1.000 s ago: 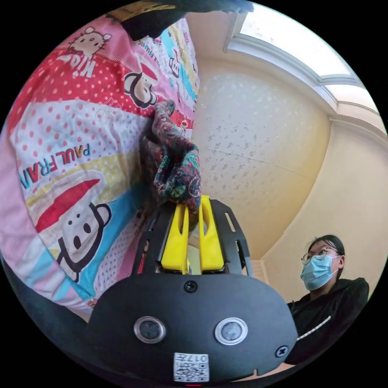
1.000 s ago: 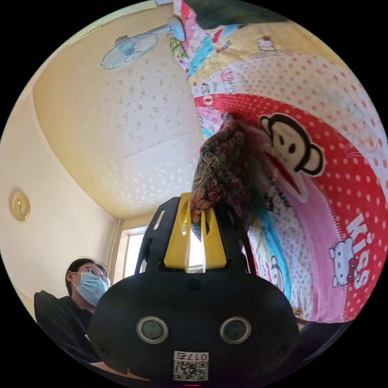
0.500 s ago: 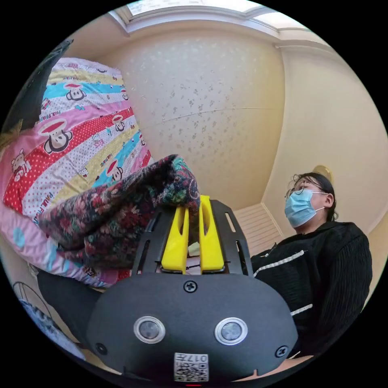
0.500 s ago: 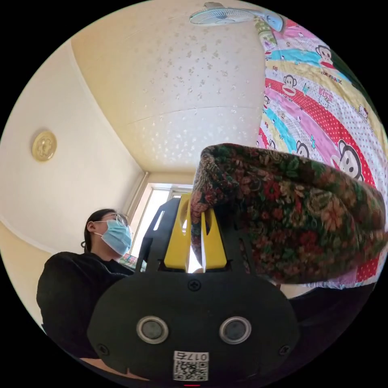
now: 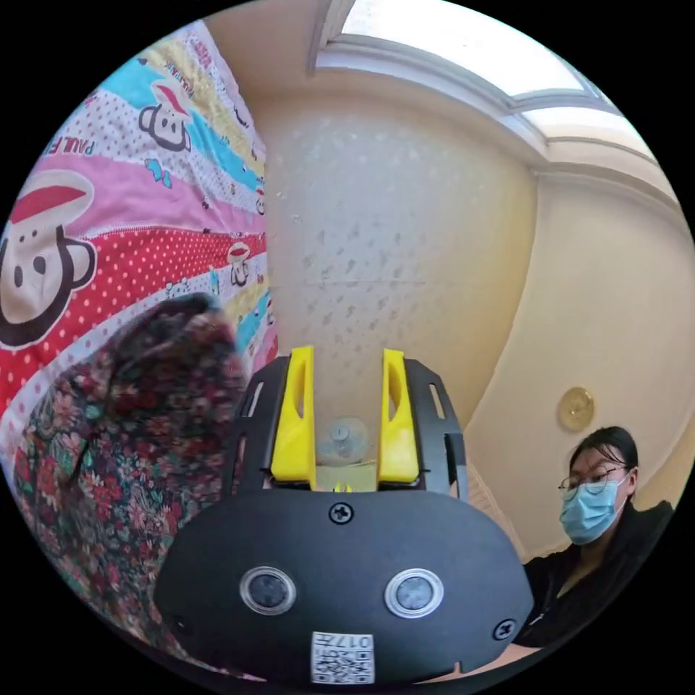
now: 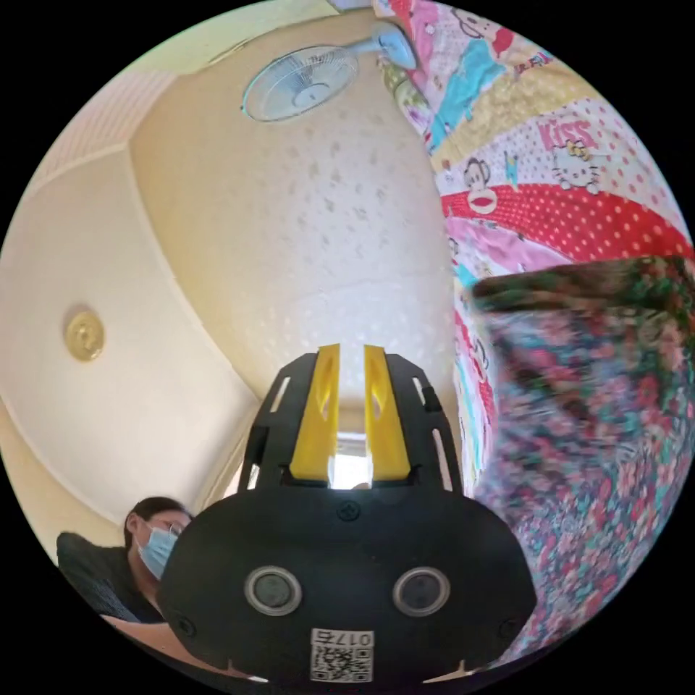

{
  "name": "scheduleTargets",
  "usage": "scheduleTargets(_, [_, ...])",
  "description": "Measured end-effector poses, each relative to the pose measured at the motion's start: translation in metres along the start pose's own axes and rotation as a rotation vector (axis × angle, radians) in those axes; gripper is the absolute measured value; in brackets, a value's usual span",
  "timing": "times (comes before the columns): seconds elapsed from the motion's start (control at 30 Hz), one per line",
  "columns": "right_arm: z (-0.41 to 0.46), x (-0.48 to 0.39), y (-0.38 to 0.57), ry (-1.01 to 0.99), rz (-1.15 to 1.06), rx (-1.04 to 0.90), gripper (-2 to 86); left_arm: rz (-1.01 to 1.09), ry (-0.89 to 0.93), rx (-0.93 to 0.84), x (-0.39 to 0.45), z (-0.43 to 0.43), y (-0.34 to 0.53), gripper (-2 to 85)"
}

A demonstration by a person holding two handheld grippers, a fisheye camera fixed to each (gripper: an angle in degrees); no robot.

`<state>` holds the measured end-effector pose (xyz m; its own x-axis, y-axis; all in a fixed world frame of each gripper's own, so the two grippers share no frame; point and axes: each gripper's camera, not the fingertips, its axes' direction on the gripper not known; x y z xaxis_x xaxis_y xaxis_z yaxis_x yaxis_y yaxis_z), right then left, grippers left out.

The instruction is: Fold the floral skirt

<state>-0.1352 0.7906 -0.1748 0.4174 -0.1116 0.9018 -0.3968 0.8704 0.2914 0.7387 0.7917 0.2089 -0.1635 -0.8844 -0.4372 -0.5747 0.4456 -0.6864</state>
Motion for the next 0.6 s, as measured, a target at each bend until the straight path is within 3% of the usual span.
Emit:
scheduleTargets(0.1, [0.027, 0.005, 0.015, 0.175, -0.130, -0.287, 8.3, 0.067, -0.083, -0.116, -0.023, -0.022, 0.021, 12.4])
scheduleTargets(0.17, [0.027, 0.011, 0.047, 0.435, -0.223, -0.469, 8.2, 0.099, -0.182, -0.192, -0.029, -0.048, 0.046, 11.4])
scheduleTargets(0.3, [-0.007, 0.030, 0.083, 0.757, -0.231, -0.542, 7.5, 0.136, -0.398, -0.229, -0.018, -0.134, 0.107, 10.2])
scheduleTargets(0.37, [-0.020, 0.061, 0.090, 1.113, -0.141, -0.659, 5.3, 0.159, -0.571, -0.290, -0.010, -0.158, 0.126, 10.2])
scheduleTargets(0.47, [-0.005, 0.058, 0.087, 1.139, -0.083, -0.621, 6.1, 0.129, -0.931, -0.416, -0.010, -0.184, 0.144, 7.9])
scheduleTargets(0.6, [0.086, 0.027, 0.109, 1.210, -0.260, -0.724, 10.3, 0.203, -1.026, -0.377, 0.020, -0.209, 0.144, 10.7])
